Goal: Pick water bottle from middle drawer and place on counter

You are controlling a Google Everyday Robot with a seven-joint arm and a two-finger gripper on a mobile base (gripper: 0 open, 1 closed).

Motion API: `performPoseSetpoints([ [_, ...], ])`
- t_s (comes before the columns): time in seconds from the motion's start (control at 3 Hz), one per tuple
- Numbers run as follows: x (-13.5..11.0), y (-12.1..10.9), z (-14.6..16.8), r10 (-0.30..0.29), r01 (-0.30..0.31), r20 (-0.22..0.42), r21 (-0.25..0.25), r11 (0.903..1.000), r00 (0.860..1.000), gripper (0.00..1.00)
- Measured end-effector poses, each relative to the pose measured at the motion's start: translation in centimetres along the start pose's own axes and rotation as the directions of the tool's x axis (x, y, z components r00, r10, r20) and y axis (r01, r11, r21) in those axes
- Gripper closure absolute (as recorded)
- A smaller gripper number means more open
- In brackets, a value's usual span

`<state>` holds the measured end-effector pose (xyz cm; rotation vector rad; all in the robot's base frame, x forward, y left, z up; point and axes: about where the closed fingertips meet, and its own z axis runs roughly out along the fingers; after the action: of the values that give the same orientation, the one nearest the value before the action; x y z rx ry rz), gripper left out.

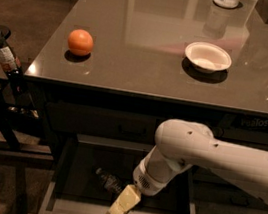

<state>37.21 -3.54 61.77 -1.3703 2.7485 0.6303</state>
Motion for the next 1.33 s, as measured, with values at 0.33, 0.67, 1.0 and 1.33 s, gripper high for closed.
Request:
performPoseSetpoints([
  [0.33,-0.4,-0.5,3.6,0.08,-0.08,-0.002,-0.036,0.9961,0.997,0.0],
  [0.67,-0.4,-0.5,3.8,0.08,-0.08,-0.003,-0.037,0.9961,0.997,0.0],
  [1.0,-0.3,-0.6,7.9,0.109,-0.109,-0.004,-0.069,0.9917,0.994,0.0],
  [1.33,-3.0,-2.3,15.7,0.13,-0.125,0.039,-0.1,0.9871,0.991,0.0],
])
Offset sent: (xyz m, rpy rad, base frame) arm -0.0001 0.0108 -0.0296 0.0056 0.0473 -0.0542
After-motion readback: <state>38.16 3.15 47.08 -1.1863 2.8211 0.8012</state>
